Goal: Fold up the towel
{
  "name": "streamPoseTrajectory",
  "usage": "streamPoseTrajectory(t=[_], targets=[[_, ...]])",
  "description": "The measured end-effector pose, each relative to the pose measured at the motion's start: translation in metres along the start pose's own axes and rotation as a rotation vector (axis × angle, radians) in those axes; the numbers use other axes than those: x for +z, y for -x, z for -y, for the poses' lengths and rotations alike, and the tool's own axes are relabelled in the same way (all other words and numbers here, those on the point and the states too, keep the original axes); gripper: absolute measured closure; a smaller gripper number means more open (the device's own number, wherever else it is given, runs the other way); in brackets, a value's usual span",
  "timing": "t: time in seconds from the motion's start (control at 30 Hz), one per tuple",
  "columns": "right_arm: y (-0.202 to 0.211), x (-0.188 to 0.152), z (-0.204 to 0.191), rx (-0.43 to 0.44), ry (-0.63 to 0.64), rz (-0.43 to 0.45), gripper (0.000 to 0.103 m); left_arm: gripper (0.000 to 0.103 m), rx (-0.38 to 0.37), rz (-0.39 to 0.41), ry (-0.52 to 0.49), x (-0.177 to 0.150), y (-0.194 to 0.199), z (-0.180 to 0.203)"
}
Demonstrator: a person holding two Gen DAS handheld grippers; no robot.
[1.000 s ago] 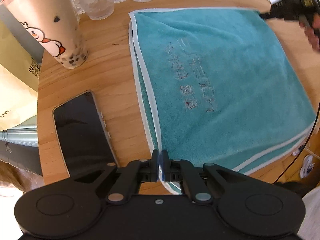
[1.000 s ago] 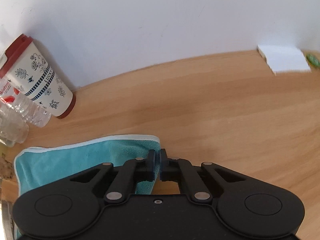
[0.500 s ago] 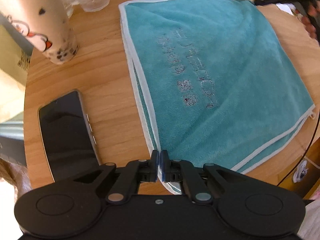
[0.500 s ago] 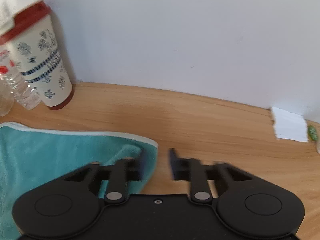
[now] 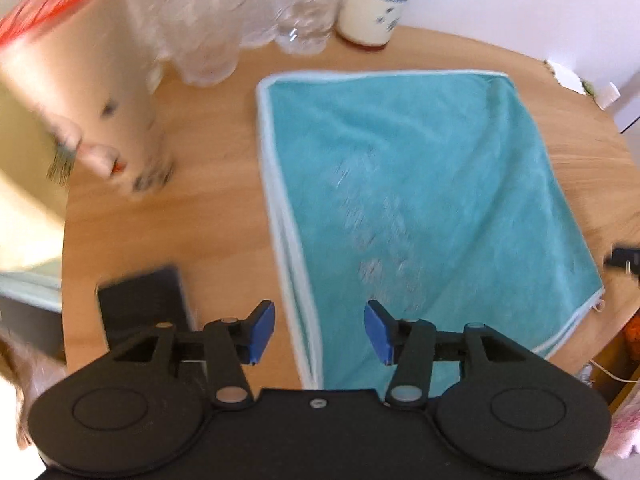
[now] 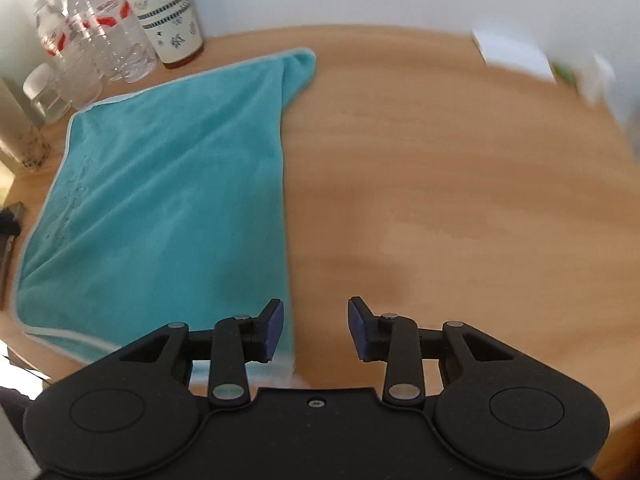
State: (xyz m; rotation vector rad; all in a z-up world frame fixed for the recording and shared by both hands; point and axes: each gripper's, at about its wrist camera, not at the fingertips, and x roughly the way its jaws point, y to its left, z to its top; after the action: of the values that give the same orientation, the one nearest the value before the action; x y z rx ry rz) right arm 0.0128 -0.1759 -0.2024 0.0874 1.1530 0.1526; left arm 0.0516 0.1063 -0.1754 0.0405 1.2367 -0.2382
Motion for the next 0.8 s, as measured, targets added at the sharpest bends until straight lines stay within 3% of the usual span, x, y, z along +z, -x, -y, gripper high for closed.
streamPoseTrajectory(t=[0.2,0.27,0.5,0.67,0.8], targets=[[-0.015,-0.019,-0.005,0.027,-0.086,0.007,0.065,0.052,0.024,0.092,-0.041,0.029,-0.027,0.02],[-0.016,-0.02,-0.005,0.052,-0.096,0.006,0.09,0.053,0.046,0.117,-0.055,0.041,-0.037,0.022],[-0.016,-0.025,-0.02,0.007,-0.005,-0.022,0.095,0.055,0.157,0.063,-0.094,0.058,-0.067,0.017],[-0.012,-0.036,-0.032,-0.059,0.066,-0.044,0.095,0.055,0.234,0.093,-0.13,0.06,-0.072,0.019],[-0.009,-0.042,-0.046,-0.1,0.119,-0.051,0.094,0.055,0.23,0.063,-0.101,0.067,-0.074,0.016]])
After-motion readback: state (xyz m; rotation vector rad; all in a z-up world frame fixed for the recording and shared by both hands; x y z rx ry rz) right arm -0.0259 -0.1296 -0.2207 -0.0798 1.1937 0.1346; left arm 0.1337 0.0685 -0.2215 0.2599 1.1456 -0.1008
